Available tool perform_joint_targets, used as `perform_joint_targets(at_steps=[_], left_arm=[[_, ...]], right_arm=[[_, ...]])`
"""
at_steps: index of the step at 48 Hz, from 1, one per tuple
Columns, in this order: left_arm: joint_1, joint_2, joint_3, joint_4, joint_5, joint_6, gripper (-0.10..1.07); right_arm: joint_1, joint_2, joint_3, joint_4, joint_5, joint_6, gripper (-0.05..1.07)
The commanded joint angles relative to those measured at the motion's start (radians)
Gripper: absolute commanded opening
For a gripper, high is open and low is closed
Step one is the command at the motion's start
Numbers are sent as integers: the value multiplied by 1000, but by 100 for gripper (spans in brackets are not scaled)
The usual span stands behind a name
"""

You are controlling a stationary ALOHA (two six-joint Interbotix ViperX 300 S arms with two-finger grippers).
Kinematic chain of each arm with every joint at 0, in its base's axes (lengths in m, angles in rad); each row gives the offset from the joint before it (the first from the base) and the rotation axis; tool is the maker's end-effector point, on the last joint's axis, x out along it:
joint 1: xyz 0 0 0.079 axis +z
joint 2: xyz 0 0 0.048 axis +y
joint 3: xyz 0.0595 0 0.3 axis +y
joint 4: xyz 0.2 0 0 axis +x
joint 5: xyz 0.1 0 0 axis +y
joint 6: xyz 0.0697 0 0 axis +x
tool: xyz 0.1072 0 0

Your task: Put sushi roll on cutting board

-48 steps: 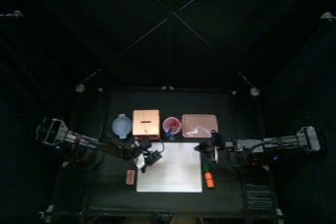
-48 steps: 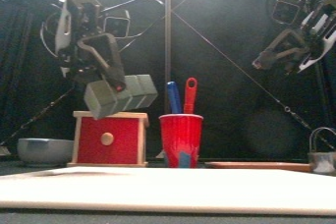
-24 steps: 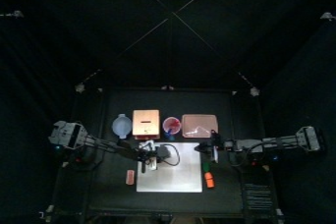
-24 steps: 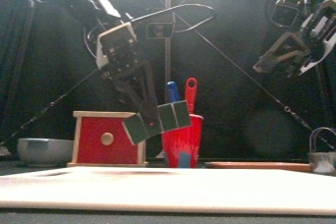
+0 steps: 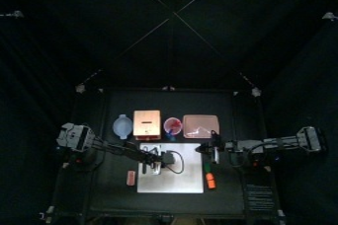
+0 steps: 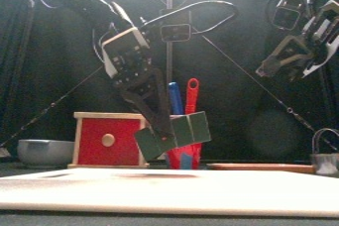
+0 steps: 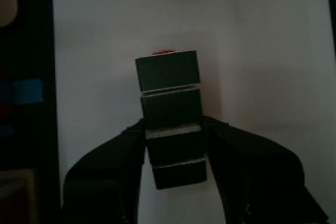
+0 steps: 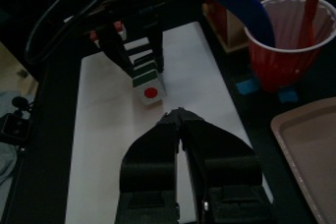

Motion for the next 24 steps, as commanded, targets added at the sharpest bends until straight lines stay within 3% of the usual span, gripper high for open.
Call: perform_joint_targets(at_steps=[1, 10, 24], left_arm=[[3, -6, -23, -26, -15, 26, 58], [8, 11, -28, -75, -8, 49, 71], [9, 9, -35, -74, -9, 52, 88]], right_arm=[[2, -3, -9, 0, -5, 0, 4], [3, -3, -9, 0, -5, 0, 4], [5, -3, -8, 0, -5, 0, 4]])
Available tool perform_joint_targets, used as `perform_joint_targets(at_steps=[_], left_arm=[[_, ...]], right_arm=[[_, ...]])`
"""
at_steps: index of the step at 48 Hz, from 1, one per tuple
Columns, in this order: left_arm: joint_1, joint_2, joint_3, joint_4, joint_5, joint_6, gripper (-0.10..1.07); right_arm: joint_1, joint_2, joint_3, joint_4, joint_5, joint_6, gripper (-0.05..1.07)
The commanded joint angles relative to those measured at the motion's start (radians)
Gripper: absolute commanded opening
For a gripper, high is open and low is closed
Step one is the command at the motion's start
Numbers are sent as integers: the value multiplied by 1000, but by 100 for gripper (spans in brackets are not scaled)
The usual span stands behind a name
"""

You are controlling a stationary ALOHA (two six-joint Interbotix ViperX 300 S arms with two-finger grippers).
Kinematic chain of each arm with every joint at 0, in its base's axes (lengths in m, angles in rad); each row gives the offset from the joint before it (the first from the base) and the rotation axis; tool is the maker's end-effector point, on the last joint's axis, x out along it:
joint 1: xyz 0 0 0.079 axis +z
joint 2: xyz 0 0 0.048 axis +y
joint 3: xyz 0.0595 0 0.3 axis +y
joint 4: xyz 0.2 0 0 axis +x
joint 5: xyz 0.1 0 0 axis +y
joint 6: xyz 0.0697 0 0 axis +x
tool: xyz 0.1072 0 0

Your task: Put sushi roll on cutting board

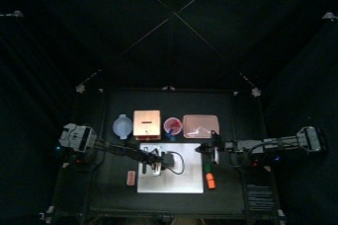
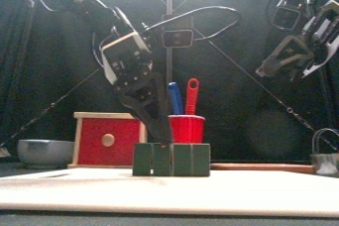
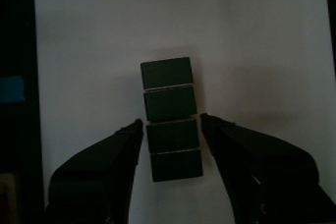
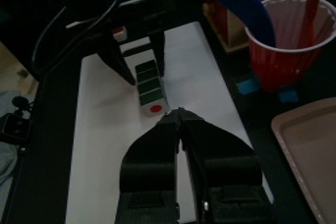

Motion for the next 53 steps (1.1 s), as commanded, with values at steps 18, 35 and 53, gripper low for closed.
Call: perform_joint_targets(at_steps=[18, 35, 53], left_arm=[[3, -109, 3, -2, -14, -5, 88], [3, -235, 238, -61, -299, -14, 88], [-6, -256, 350, -175, -423, -11, 88]], right_arm=[[2, -3, -8, 2, -3, 0, 4], [-12, 29, -12, 2, -5, 0, 4], [-14, 80, -41, 0, -5, -2, 4]])
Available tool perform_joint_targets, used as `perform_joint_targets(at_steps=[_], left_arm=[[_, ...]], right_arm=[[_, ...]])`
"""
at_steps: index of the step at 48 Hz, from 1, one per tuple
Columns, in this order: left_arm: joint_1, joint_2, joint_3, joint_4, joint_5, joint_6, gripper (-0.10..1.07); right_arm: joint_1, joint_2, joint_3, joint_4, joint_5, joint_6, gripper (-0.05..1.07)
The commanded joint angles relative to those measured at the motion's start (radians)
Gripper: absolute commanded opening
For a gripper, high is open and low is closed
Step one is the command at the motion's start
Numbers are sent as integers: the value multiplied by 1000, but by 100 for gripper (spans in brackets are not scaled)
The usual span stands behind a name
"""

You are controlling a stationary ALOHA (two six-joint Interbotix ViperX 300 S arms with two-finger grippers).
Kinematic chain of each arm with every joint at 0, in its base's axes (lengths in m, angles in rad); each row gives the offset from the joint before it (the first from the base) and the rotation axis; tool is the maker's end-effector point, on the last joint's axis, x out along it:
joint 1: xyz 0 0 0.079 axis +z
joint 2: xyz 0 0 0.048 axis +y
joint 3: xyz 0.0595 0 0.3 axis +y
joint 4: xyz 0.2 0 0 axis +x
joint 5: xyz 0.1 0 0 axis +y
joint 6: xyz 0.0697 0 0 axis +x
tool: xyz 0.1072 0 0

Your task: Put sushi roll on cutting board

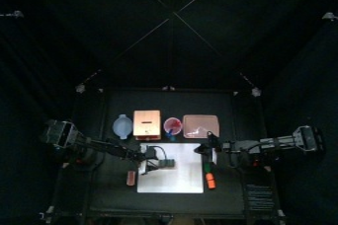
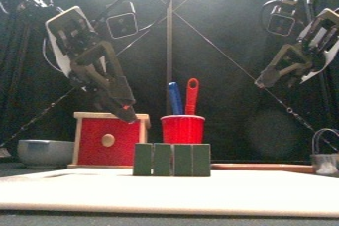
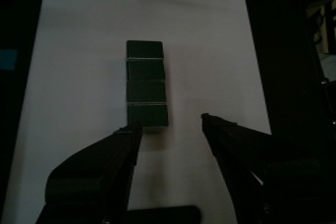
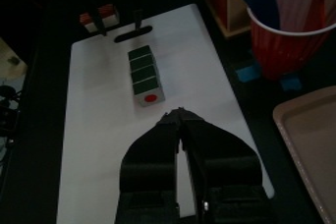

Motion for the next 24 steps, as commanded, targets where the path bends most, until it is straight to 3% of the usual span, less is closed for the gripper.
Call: perform_joint_targets(at_steps=[1, 24], left_arm=[[-5, -15, -6, -17, -11, 2, 88], [-57, -18, 43, -126, -58, 2, 88]], right_arm=[[0, 2, -26, 0, -5, 0, 4], [-2, 5, -26, -3, -3, -2, 4]])
